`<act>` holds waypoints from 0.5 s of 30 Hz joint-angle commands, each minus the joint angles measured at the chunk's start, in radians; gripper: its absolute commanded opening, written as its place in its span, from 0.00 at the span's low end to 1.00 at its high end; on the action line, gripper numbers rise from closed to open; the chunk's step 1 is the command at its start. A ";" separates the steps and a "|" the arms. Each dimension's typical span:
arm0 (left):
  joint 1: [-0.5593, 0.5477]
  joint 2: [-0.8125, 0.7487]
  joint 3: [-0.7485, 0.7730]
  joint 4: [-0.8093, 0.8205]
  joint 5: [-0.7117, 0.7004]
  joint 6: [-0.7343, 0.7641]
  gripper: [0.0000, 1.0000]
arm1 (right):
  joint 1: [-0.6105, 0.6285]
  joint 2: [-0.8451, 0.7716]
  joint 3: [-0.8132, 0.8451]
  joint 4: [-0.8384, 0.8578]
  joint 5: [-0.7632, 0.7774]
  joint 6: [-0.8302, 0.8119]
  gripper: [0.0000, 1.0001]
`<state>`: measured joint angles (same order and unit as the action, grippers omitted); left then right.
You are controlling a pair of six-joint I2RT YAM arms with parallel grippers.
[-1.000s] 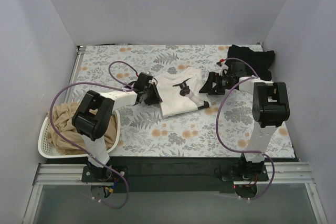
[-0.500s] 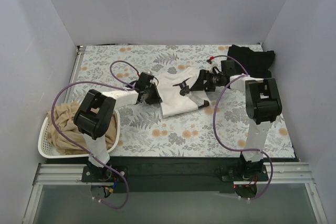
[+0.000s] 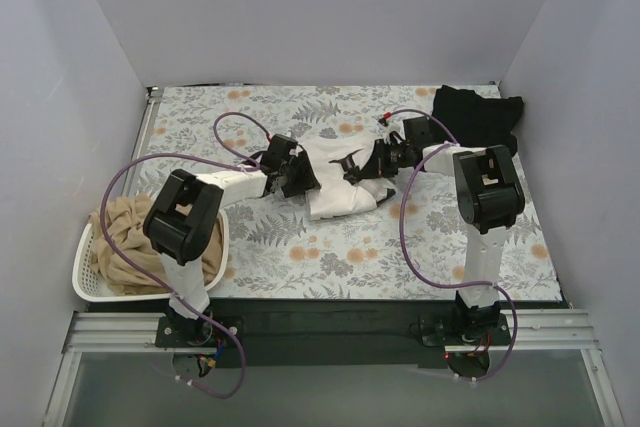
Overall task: Fold and stack the t-shirts
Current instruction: Neatly place the folded tshirt to the corner
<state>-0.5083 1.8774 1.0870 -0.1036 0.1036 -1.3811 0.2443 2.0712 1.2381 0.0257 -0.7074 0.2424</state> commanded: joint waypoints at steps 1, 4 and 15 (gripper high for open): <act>-0.007 -0.021 0.014 -0.053 -0.039 0.007 0.50 | 0.007 -0.023 0.043 -0.024 0.035 -0.003 0.01; -0.007 -0.058 0.019 -0.079 -0.042 0.019 0.55 | 0.006 -0.042 0.098 -0.123 0.089 -0.037 0.01; -0.006 -0.305 -0.113 -0.111 -0.042 0.011 0.56 | -0.033 0.015 0.464 -0.515 0.348 -0.224 0.01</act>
<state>-0.5137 1.6714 1.0119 -0.1947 0.0666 -1.3689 0.2375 2.0750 1.6054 -0.3649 -0.4530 0.0906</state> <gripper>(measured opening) 0.560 0.096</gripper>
